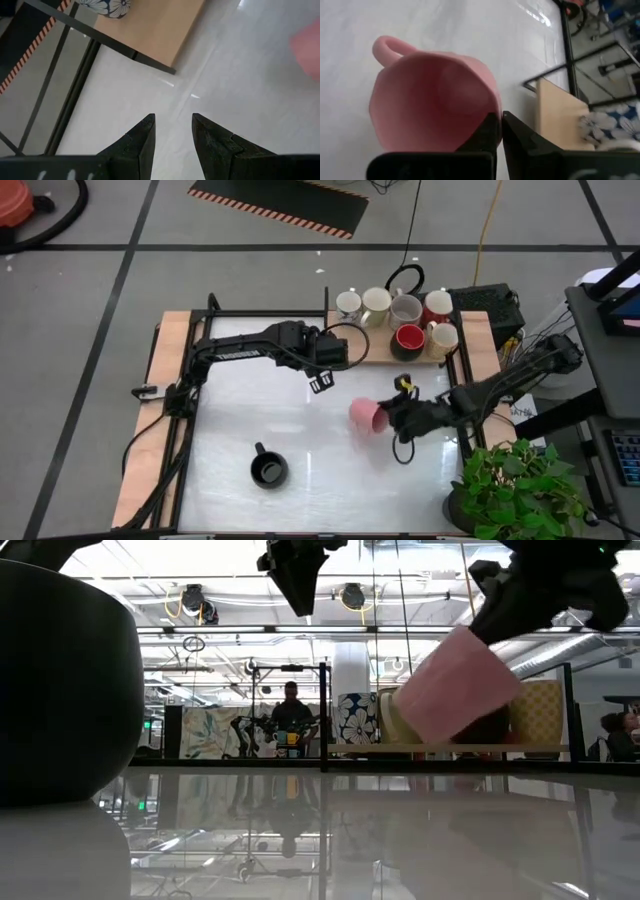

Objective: Place coffee mugs
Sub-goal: Put the pink mug on the shelf

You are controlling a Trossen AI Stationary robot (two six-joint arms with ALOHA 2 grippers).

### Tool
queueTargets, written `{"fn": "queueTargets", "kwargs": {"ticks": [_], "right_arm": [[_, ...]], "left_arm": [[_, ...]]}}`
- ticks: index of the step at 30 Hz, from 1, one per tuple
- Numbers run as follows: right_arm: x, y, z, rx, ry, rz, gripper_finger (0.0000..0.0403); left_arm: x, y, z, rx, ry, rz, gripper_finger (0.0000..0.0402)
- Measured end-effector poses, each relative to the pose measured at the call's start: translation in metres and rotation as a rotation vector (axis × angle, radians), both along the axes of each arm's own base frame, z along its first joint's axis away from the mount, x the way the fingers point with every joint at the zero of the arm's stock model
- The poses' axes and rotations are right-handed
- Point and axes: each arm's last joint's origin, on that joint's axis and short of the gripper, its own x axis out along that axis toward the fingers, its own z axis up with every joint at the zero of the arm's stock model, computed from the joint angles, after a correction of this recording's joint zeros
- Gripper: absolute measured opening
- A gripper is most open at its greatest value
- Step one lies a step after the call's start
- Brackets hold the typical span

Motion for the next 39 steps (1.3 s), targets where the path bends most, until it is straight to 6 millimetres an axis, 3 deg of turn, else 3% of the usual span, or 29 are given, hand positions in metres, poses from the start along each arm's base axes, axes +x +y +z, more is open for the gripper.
{"fn": "queueTargets", "kwargs": {"ticks": [6,13,16,21,26,31,39], "right_arm": [[0.009,-0.017,0.037,0.028,-0.010,-0.074,0.0001],[0.020,-0.040,0.100,0.131,-0.131,-0.163,0.0001],[0.022,-0.053,0.118,0.233,-0.061,-0.189,0.0000],[0.021,-0.069,0.137,0.311,0.141,-0.269,0.0000],[0.033,-0.085,0.160,0.412,0.171,-0.344,0.0000],[0.060,-0.102,0.175,0.539,0.133,-0.415,0.0000],[0.110,-0.138,0.167,0.791,0.197,-0.622,0.0000]], "left_arm": [[0.000,-0.001,0.000,0.000,-0.004,0.001,0.0134],[0.003,0.000,0.001,0.001,-0.047,0.026,0.0134],[0.000,0.000,0.000,0.011,-0.037,0.083,0.0134],[-0.010,0.001,0.015,0.048,-0.109,0.163,0.0134],[-0.027,0.002,0.037,0.109,-0.188,0.216,0.0134],[-0.047,0.001,0.061,0.144,-0.266,0.247,0.0134],[-0.062,-0.003,0.077,0.214,-0.296,0.224,0.0134]]}}
